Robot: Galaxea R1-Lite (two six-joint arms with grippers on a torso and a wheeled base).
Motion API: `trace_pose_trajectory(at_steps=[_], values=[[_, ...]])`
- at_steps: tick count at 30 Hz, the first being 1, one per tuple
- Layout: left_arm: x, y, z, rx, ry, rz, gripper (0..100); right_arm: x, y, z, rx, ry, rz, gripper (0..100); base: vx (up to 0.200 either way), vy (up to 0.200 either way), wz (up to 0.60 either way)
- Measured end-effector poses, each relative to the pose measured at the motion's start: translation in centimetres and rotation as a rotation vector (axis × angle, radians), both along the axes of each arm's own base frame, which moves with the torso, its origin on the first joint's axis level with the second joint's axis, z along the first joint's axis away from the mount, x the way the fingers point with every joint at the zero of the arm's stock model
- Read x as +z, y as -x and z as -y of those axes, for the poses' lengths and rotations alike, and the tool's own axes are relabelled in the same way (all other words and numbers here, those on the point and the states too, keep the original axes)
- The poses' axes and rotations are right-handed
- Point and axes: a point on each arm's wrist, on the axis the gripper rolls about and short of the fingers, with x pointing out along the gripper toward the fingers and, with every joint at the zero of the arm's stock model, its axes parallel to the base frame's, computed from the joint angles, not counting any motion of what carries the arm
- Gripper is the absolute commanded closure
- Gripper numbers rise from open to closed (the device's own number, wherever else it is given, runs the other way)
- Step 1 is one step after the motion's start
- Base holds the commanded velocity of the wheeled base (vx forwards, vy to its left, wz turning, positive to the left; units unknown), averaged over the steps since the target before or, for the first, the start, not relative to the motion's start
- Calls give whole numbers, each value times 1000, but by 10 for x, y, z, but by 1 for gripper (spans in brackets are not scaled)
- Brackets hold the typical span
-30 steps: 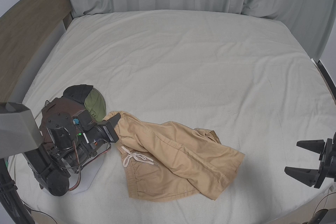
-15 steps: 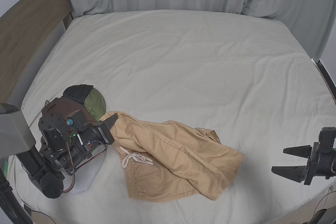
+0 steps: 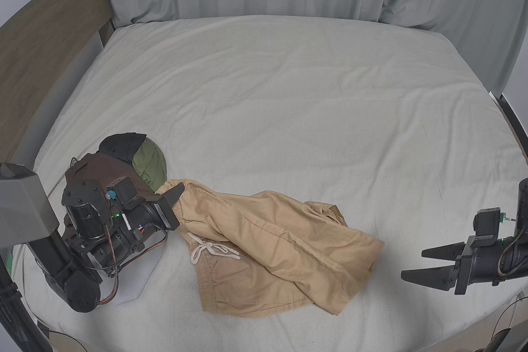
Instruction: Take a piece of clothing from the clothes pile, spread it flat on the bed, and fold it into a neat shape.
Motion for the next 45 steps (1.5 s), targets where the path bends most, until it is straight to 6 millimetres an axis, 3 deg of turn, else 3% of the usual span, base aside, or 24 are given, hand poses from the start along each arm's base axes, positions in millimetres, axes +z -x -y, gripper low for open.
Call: trace_pose_trajectory(at_steps=[16,27,45], values=[[-2,0,-2,4,-3,-11,100,-31,-16,-12,27,14,-59,0,0,0,0],[-2,0,-3,8,-3,-10,100,-53,-23,-27,4,-29,-221,0,0,0,0],[-1,-1,-5,17,-2,-7,100,-98,-39,-39,-6,-28,-212,0,0,0,0]])
